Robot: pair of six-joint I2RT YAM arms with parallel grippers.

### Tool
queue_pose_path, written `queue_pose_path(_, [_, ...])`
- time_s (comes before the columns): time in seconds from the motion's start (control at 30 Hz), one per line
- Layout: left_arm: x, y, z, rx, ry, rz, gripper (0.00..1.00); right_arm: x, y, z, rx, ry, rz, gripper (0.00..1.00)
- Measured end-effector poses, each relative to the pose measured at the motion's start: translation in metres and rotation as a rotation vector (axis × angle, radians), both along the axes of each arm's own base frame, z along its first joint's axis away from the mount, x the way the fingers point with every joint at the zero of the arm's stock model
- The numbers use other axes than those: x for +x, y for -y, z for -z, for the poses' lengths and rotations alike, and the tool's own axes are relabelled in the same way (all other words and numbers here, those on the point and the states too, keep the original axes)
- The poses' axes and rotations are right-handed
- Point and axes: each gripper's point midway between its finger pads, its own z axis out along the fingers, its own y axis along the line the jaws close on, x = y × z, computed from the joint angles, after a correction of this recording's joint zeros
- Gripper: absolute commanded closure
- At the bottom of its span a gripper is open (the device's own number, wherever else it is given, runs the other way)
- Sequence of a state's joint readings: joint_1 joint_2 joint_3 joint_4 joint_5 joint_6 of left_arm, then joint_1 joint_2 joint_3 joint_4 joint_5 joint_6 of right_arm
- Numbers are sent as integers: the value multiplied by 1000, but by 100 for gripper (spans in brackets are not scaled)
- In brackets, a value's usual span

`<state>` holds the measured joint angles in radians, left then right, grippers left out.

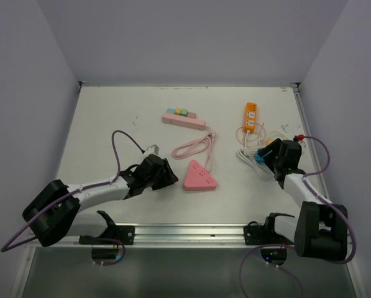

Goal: Pull the plug off the socket

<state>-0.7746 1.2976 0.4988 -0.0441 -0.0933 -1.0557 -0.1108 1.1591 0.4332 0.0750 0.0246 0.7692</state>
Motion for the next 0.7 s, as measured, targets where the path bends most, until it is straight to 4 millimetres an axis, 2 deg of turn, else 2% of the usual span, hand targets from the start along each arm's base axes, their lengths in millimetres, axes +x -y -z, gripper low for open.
queue_pose_path(0.1, [2,-1,-7,-5,24,-4,29,-3,4,2,1,-23,12,18])
queue_pose_path(0.2, [2,-6,-12,11,43,-5,18,-5,5,-4,-8,-42,8,16])
queue_pose_path(0.3, [4,-14,-17,44,64,-11,6,-4,6,-24,-34,-22,-7,16])
queue_pose_path(0.43, [15,-25,-35,83,115,-30,2,2,1,-55,-51,46,-66,16])
queue_pose_path(0.57, [34,-41,-59,134,188,-60,0,4,-21,-68,-42,72,-192,16])
queue_pose_path(0.63, [44,-53,-73,175,226,-73,0,1,-44,-69,-47,67,-296,16])
queue_pose_path(0.7, [55,-65,-88,212,265,-89,0,-5,-75,-68,-62,60,-423,16])
